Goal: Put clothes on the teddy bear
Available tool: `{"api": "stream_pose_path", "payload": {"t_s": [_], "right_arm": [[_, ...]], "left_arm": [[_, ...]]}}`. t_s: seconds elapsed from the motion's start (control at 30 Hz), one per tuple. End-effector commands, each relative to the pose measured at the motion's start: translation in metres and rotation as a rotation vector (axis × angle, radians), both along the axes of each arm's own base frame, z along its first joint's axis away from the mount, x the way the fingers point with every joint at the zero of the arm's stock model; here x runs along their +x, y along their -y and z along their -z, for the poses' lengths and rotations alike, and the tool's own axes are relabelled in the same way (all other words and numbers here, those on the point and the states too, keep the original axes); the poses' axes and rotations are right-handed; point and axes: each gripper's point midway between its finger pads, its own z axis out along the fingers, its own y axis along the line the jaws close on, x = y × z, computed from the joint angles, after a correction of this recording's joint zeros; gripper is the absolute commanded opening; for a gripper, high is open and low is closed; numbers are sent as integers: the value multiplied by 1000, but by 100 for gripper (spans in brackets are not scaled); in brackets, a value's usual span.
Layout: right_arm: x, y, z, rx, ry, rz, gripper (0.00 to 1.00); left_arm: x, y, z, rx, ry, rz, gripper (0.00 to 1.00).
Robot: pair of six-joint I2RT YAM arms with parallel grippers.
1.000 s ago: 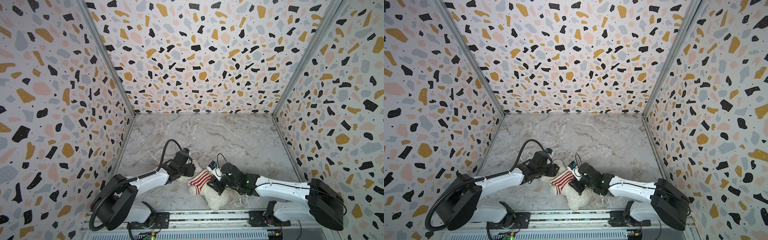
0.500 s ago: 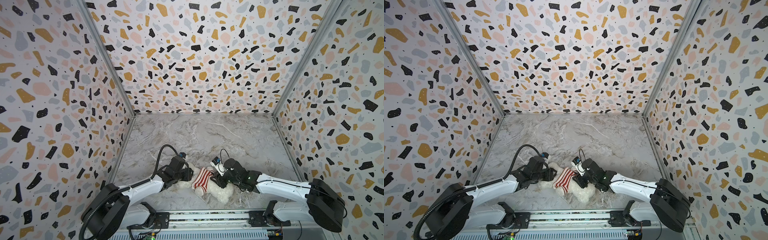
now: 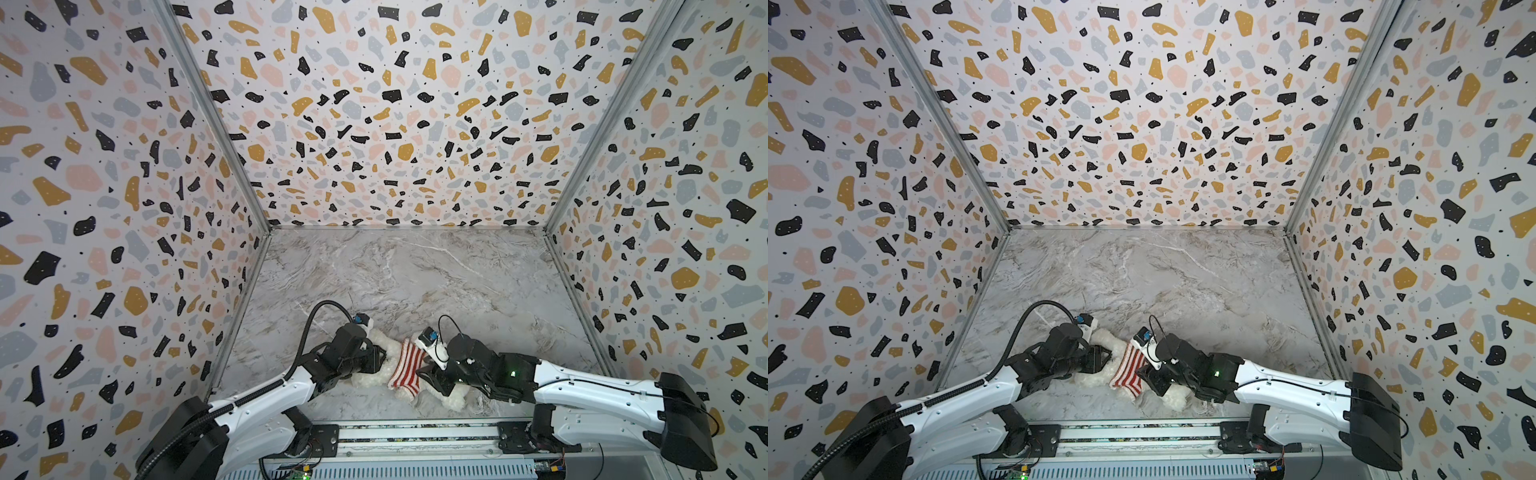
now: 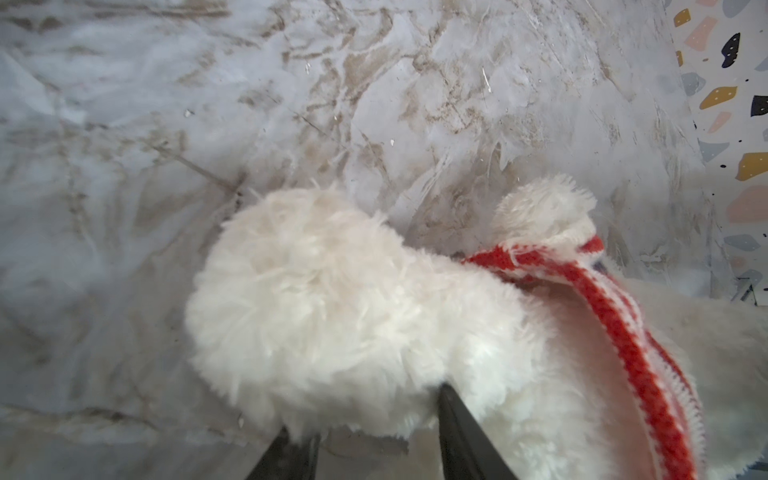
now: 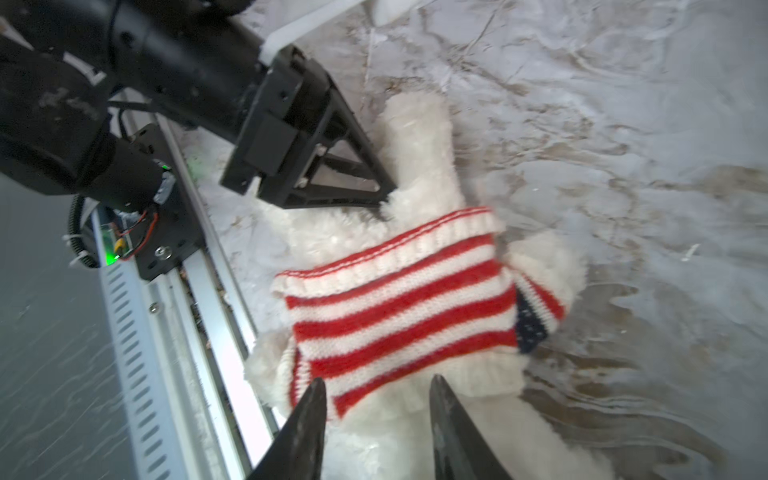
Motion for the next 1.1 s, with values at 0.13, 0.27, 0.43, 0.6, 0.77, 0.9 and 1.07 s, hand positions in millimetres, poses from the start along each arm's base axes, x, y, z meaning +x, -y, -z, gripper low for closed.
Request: {"api": "stream_pose_path", "payload": {"t_s": [0.13,0.27,0.43,0.6,0.77,0.9,1.07], "right_arm": [[-35,16,42,-90,-138,-4,39],[-21,33,56,-127,-156,77,37],[12,57,69,-83,-202,228,36],[45,71,72,-89,-162,306,35],[80,68,67,-120,-82,314,35],[107,59,60,-105,-31,313,38],[131,49,55,-72,-1,319,41]], "left_arm": [[-10,5,2,-8,-14,13,45],[-12,4,3,-3,-13,15,45],[-18,3,8,0,-14,30,44],[-24,4,11,-12,-15,46,44],[-30,15,6,-64,-7,65,44],[-35,25,0,-97,6,77,44],[-39,29,-5,-120,11,71,44]]}}
